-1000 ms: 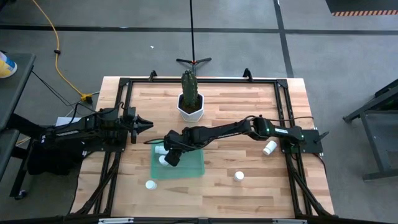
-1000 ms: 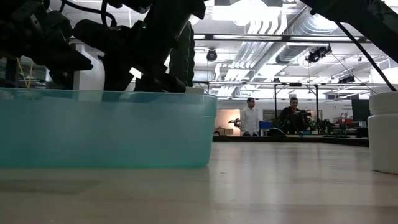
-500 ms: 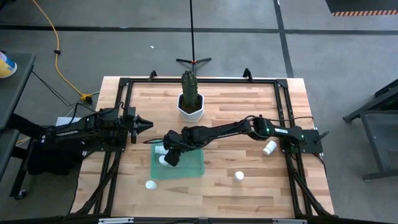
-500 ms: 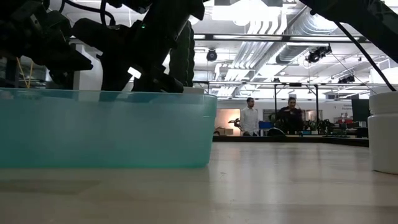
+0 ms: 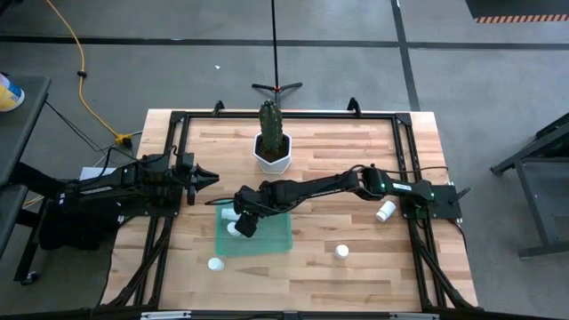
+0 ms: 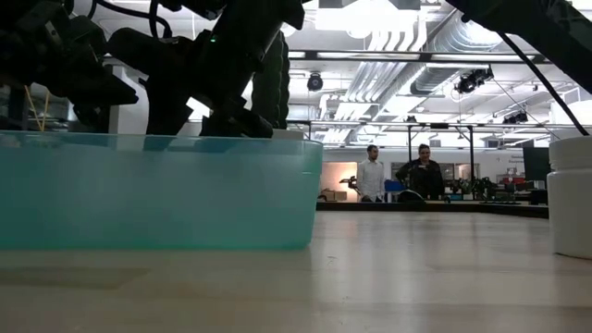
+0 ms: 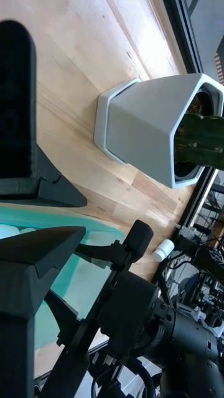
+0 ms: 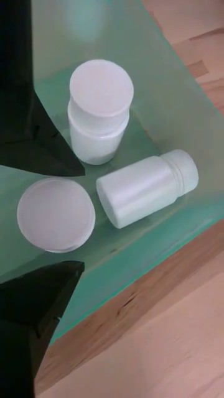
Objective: Pick and place pill bottles into a basket
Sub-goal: Put the white pill bottle into the green bin
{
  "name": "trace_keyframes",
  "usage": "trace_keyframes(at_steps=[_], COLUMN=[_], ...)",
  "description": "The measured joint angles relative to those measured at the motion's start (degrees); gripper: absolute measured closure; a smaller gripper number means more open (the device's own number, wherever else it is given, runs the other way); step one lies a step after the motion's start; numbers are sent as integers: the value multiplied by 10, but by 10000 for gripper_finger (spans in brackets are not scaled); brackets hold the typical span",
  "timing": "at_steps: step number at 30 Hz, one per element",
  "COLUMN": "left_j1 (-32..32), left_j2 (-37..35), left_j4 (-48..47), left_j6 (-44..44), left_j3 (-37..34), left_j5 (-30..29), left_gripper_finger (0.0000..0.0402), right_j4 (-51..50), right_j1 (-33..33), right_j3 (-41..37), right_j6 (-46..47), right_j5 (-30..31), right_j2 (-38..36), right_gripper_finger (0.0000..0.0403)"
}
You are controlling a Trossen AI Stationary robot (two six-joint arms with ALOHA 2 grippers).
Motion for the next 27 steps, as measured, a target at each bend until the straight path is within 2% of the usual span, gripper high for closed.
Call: trace_keyframes(at_steps=[7,17,27], left_j1=[0,0,0], left_j2=[0,0,0], left_j4=[0,0,0], left_j6=[0,0,0], left_j3=[0,0,-1], left_j5=[0,0,0], left_gripper_finger=[305,305,305], right_j4=[-1,-3,-34], right_j1=[-1,-9,-17], right_j3=[4,62,61], right_j6=[-4,-39,-60], right_j5=[-6,-2,17], right_j2=[0,-2,-42], right_gripper_finger=[160,157,157])
